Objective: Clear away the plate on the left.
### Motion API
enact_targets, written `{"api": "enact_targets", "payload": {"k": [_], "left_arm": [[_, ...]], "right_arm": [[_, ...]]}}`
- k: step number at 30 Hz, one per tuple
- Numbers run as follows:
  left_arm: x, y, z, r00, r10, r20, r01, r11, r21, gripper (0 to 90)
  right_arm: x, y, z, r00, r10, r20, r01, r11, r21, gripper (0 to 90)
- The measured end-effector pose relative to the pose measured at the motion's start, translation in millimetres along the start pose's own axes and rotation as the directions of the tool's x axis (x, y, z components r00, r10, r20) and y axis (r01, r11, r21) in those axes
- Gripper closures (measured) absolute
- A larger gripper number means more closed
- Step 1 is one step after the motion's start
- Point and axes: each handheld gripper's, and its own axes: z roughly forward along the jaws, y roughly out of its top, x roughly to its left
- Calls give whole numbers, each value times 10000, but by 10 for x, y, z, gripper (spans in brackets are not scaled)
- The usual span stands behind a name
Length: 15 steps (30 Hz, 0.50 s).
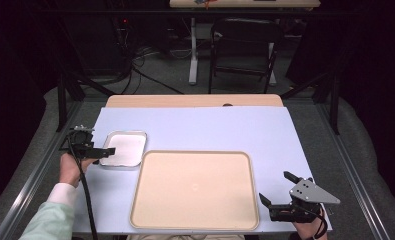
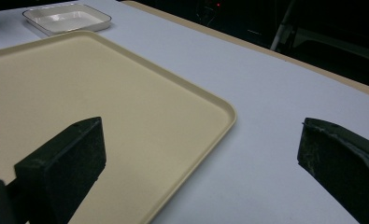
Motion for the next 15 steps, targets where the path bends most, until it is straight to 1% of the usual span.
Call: {"api": "enact_targets", "payload": {"k": [1, 2, 3, 5, 6, 7, 8, 10, 11, 13, 14, 15], "left_arm": [[15, -1, 29, 9999, -77, -96, 78, 10000, 45, 84], [29, -1, 48, 9999, -103, -79, 104, 9999, 88, 113], [45, -4, 71, 9999, -155, -2, 155, 9998, 127, 125], [65, -8, 118, 9997, -239, 43, 238, 9995, 206, 195], [77, -10, 139, 9993, -322, 188, 318, 9993, 220, 197], [78, -12, 159, 9991, -353, 229, 346, 9990, 289, 222], [77, -11, 176, 9992, -402, 75, 399, 9988, 287, 274], [82, -10, 204, 9988, -463, 146, 458, 9984, 318, 281], [86, -9, 216, 9989, -461, 58, 459, 9984, 334, 319], [94, -9, 245, 9987, -508, -63, 510, 9979, 398, 338], [103, -11, 258, 9982, -576, -185, 583, 9975, 393, 364], [114, -14, 270, 9978, -653, -145, 658, 9970, 410, 393]], "right_arm": [[-1, 0, -2, 10000, 23, 5, -23, 10000, -19, 11], [-3, -1, -5, 10000, 58, -5, -58, 10000, -51, 13], [-2, -1, -6, 10000, 41, 21, -41, 10000, -44, 14], [-1, -1, -5, 10000, 42, 17, -42, 10000, -23, 14], [1, -1, -5, 10000, 14, 38, -14, 10000, -21, 14], [1, 0, -5, 10000, 9, 42, -9, 10000, -16, 14], [0, -2, -3, 10000, 20, 31, -20, 10000, 2, 14], [0, -1, -3, 10000, 19, 55, -19, 10000, -2, 15], [0, -2, -3, 10000, 42, 53, -42, 10000, 14, 15], [0, -3, -2, 10000, -1, 68, 0, 10000, 39, 16], [1, -2, -3, 10000, -8, 76, 8, 10000, 45, 17], [3, -3, -1, 10000, -4, 46, 3, 10000, 61, 18]]}}
